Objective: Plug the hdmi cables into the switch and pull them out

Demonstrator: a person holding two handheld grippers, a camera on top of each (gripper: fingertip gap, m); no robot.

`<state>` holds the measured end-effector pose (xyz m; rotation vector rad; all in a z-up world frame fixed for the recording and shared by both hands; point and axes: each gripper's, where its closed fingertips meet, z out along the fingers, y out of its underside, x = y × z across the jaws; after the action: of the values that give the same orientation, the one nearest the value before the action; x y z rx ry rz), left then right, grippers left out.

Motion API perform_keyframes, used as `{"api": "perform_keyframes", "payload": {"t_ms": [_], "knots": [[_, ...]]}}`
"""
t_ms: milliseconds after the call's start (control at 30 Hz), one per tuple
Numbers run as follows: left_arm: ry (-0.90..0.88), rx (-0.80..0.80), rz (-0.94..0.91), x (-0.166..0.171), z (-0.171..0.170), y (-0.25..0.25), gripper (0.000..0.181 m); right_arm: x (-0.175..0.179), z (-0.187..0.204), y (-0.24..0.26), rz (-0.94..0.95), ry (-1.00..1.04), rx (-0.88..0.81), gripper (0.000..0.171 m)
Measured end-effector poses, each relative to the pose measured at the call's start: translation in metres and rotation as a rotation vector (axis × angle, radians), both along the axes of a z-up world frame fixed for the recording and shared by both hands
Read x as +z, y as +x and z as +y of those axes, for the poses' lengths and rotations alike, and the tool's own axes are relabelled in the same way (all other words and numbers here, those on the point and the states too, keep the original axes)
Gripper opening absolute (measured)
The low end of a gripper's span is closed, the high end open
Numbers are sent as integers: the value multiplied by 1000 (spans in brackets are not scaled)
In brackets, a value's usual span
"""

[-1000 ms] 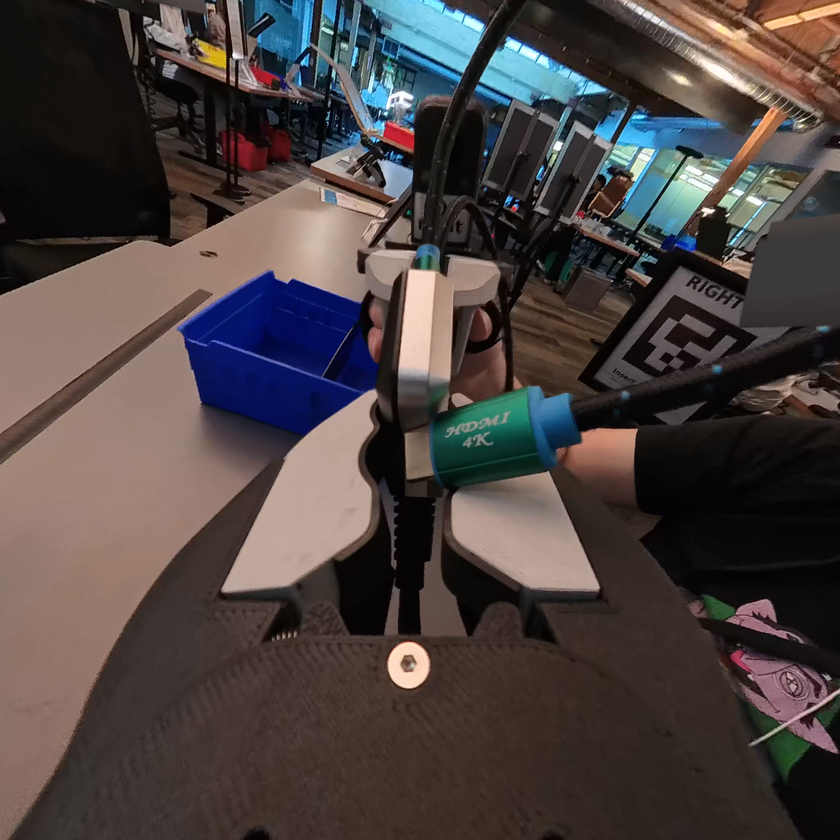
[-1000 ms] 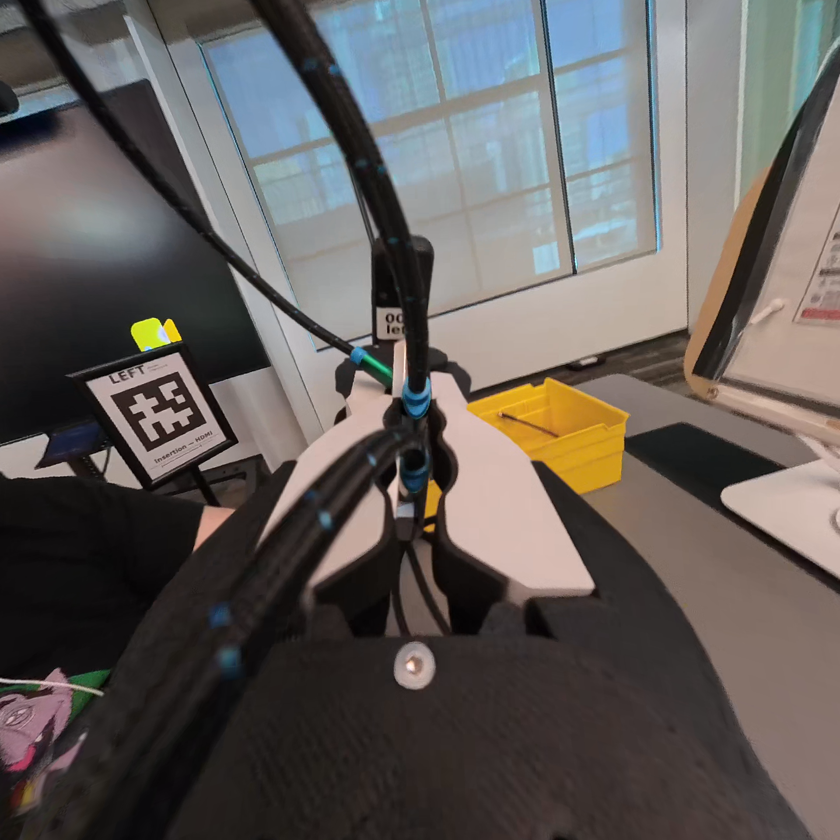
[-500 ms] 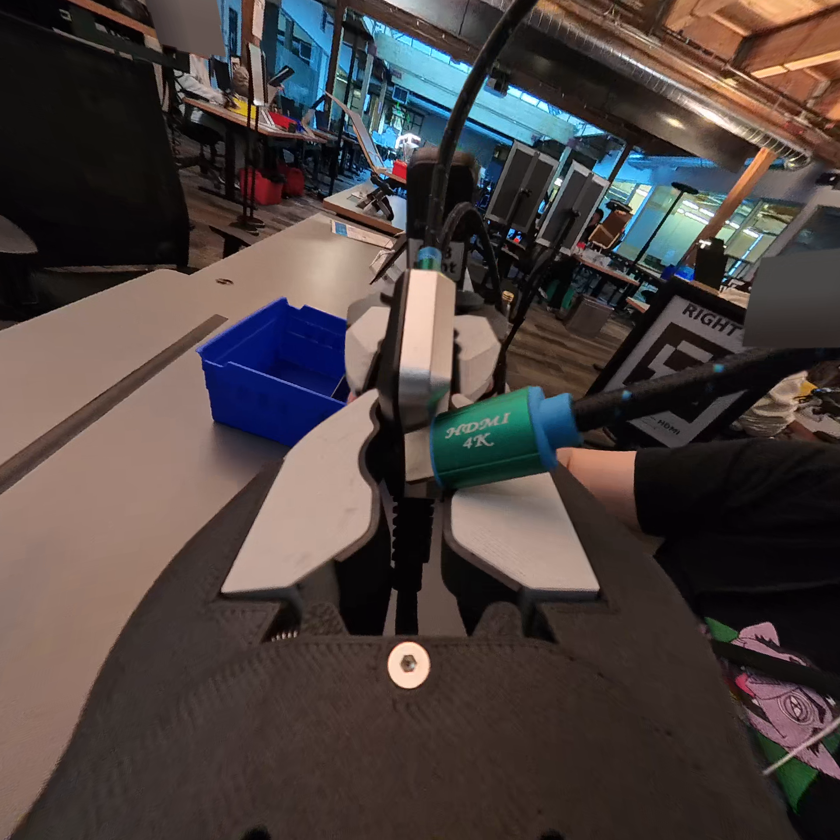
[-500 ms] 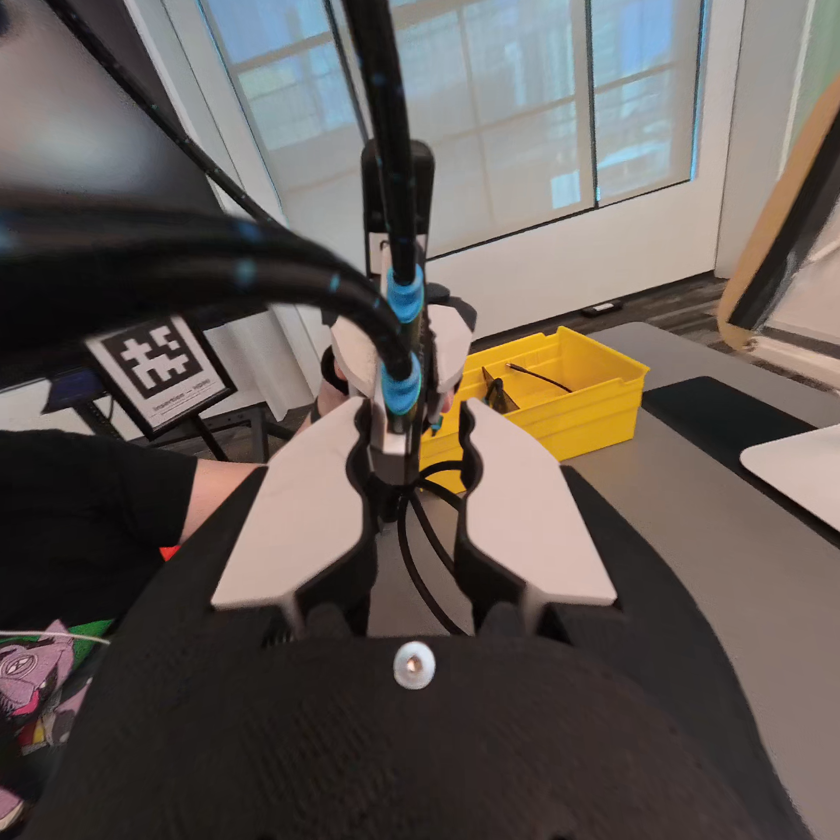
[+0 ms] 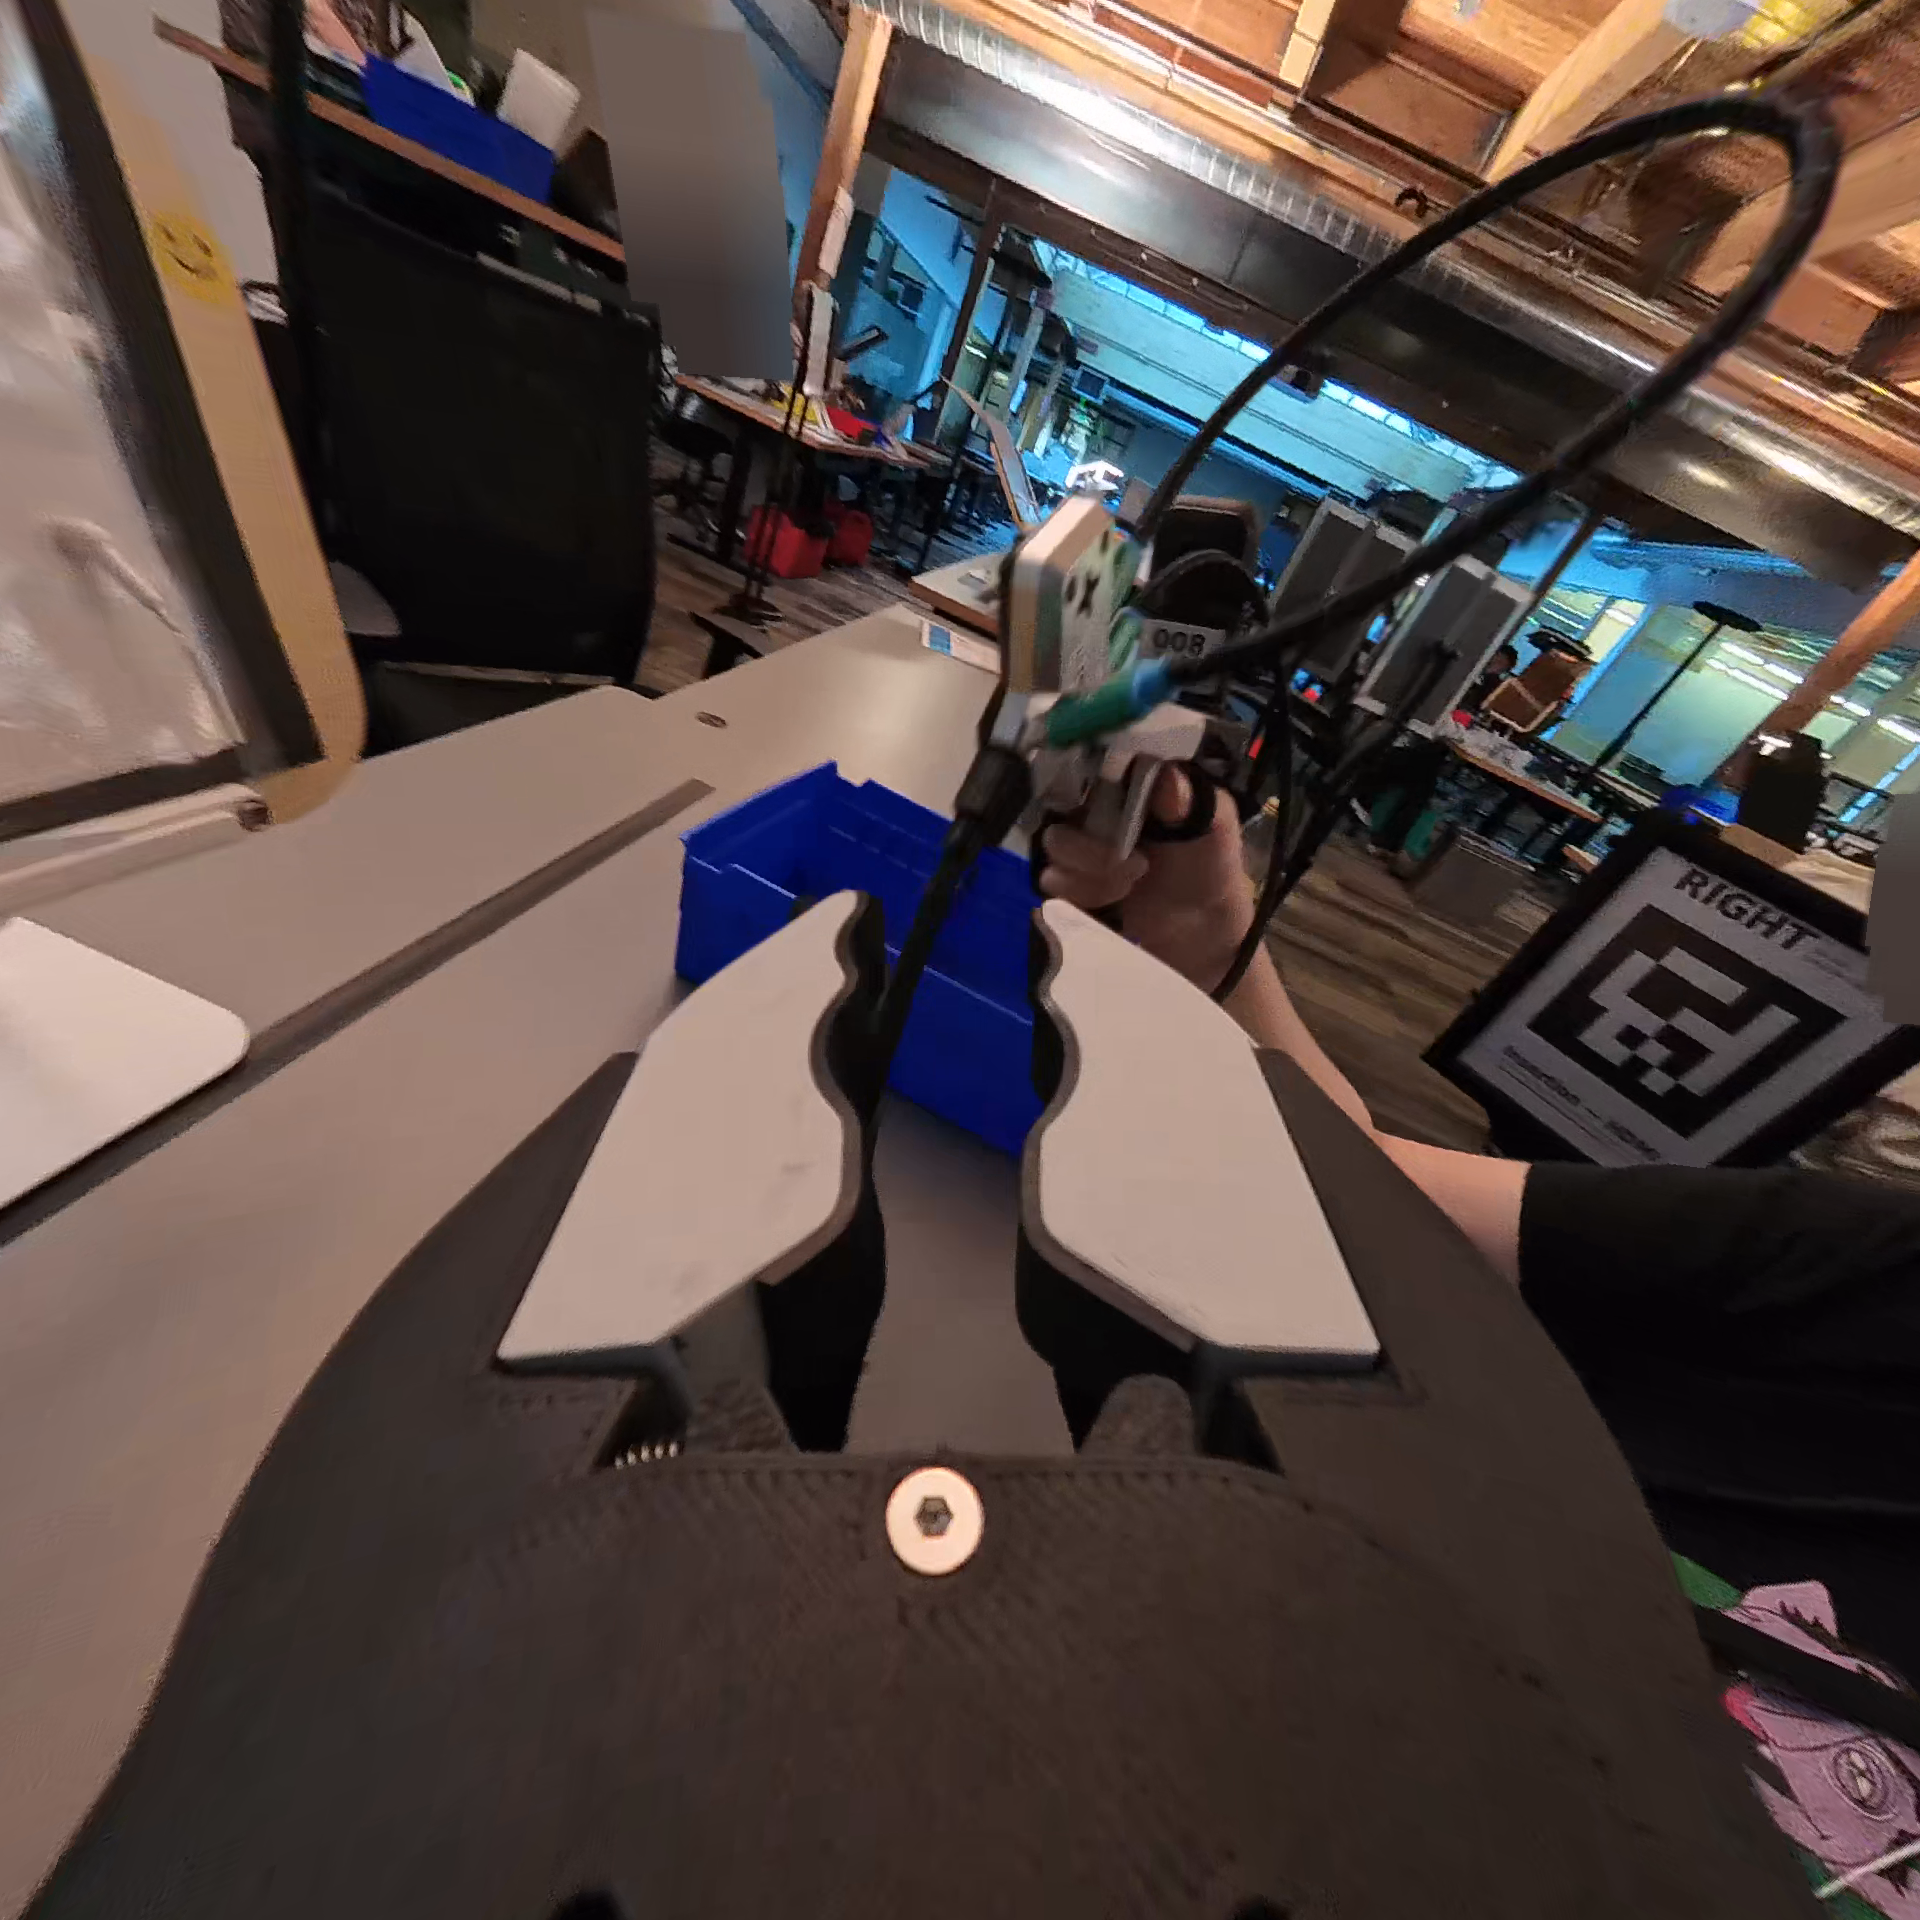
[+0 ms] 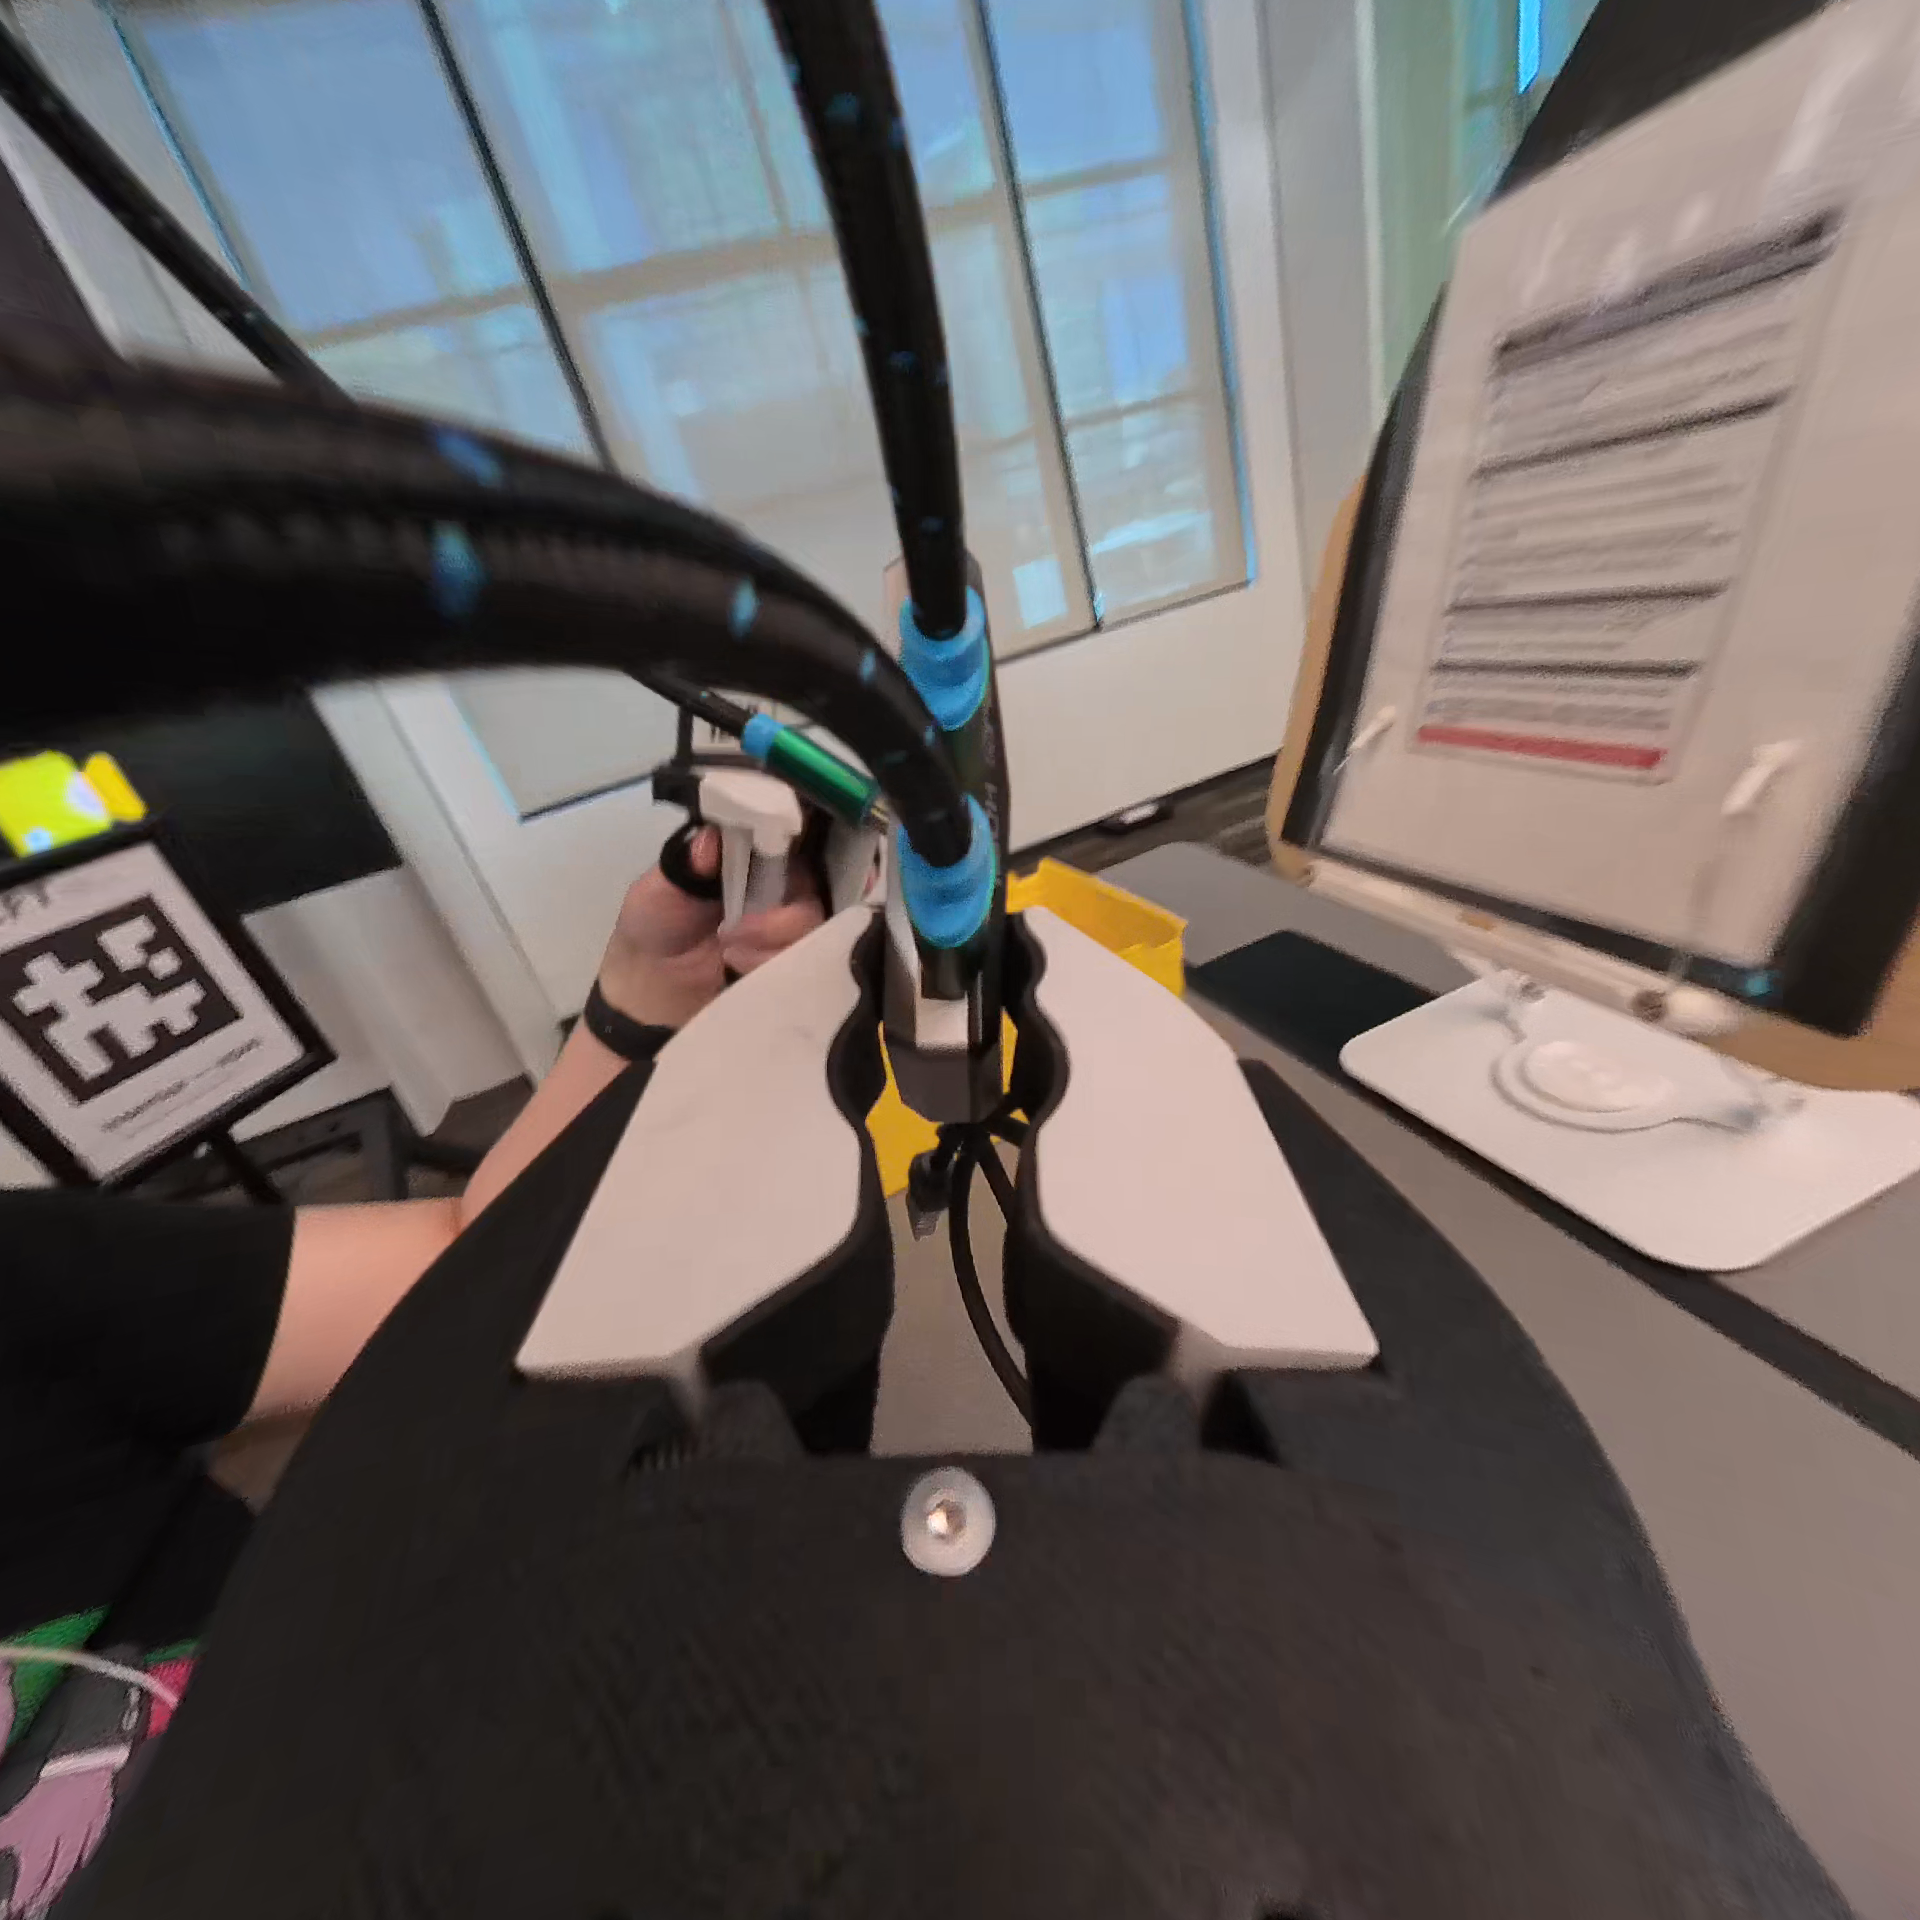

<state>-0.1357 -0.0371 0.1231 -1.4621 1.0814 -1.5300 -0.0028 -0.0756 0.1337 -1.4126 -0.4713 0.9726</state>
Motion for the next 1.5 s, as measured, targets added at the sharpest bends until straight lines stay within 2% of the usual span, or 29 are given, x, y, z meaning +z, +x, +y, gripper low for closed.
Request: {"api": "perform_keyframes", "payload": {"t_ms": [33, 167, 267, 367, 467, 633, 900, 1067, 1200, 1367, 1500], "knots": [[13, 14, -6, 3, 2, -5, 26, 11, -5, 14, 21, 20, -37, 21], [80, 29, -32, 16, -3, -18, 27, 49, -32, 80, 27, 107, -238, 20], [119, 27, -30, 20, -9, -19, 22, 63, -40, 133, -19, 72, -351, 20], [142, 11, -21, 21, -15, -17, 26, 61, -33, 182, -120, 11, -472, 20], [148, -13, -28, 23, -22, -15, 26, 35, -20, 215, -211, -108, -539, 21], [164, -25, -29, 24, -27, -14, 26, -46, 8, 238, -374, -341, -513, 21], [170, -36, -16, 20, -27, -12, 26, -135, 24, 225, -588, -595, -181, 22], [175, -47, 19, 11, -27, -4, 26, -157, 42, 232, -590, -690, -169, 22], [179, -69, 45, 5, -31, 2, 26, -166, 50, 232, -642, -625, -117, 25], [196, -78, 72, 0, -35, 7, 26, -164, 42, 227, -661, -493, -31, 30], [200, -87, 82, -2, -38, 10, 26, -167, 27, 243, -656, -548, -22, 42]]}}
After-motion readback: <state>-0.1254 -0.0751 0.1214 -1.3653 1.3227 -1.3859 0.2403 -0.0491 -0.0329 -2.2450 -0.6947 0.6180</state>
